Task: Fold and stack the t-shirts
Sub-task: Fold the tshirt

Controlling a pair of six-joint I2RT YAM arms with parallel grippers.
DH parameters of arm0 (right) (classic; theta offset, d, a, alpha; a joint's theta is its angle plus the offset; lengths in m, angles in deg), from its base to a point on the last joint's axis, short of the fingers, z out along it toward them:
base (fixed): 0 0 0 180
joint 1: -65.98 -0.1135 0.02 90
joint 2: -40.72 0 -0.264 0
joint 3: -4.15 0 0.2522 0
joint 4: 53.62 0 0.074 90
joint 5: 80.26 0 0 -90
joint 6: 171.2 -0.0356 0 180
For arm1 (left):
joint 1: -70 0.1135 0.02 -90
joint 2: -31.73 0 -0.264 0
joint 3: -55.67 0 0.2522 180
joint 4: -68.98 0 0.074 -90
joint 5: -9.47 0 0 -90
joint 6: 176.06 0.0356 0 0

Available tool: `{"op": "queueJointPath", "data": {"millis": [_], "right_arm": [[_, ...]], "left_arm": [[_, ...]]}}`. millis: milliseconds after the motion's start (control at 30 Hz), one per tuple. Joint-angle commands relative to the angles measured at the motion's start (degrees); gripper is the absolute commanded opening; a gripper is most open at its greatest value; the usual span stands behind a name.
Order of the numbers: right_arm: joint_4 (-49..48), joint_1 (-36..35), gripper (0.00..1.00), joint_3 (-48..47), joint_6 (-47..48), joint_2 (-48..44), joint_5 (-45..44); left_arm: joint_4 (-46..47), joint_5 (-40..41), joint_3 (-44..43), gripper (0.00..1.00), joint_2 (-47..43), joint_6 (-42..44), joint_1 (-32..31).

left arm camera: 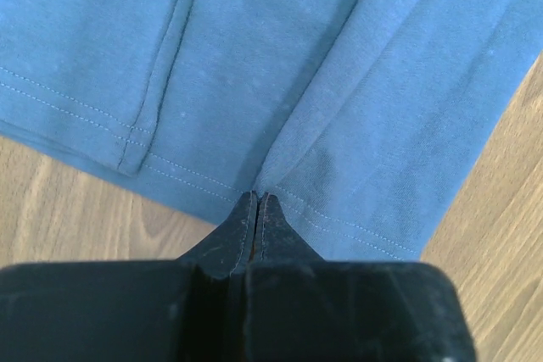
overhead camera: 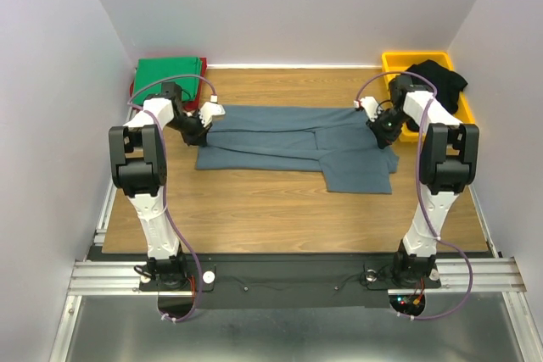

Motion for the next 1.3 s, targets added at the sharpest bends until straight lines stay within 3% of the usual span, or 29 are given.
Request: {"op": "queueJointPath", "data": {"millis": [0,333,400,433,500,567,733,800,833,1033,1267], "right_arm": [[1.2,1.1,0.01,-3.4,0.1,-3.7,0.6],[1.5,1.2,0.02,-6.9,-0.8,2.9,1.8],[1.4,1.2,0.11,-7.5,-1.8,4.0,2.1],[1.6,1.2,0.29,-8.0,-2.7,4.2,2.4],[1.8,1.2,0.46,-8.8,-4.0,3.4,2.2],[2.3,1.2,0.51,-8.8,-4.7,1.7,2.4],[3.8,1.2,0.54,-2.9,-5.1,-9.8,4.8],[4.5,1.2,0.54,0.3,-4.9,-13.0,5.2],[4.7,1.1,0.54,4.0,-5.3,-15.3,5.0],[1.7,1.1,0.53,14.2,-9.5,-19.7,4.9],[-6.1,1.1,0.51,11.6,-18.0,-13.5,4.7]], "left_arm": [[-1.9,-1.1,-2.9,0.0,-2.5,0.2,1.1],[0.5,0.6,-4.4,0.03,0.9,-1.3,1.1],[0.9,0.7,-4.8,0.13,1.5,-2.1,1.1],[0.9,0.6,-5.0,0.18,1.8,-2.3,1.0],[0.8,0.4,-4.9,0.3,1.2,-2.9,1.1],[0.9,0.3,-4.3,0.39,-0.9,-3.3,1.0],[2.2,-1.6,-0.1,0.46,-9.4,-4.7,1.1],[3.7,-3.2,1.8,0.51,-12.4,-5.9,1.1],[5.1,-4.0,4.4,0.58,-15.8,-6.8,0.6],[17.9,-1.9,16.3,0.59,-26.6,-16.2,-5.9],[24.3,3.8,16.8,0.48,-18.1,-26.0,-7.6]]}}
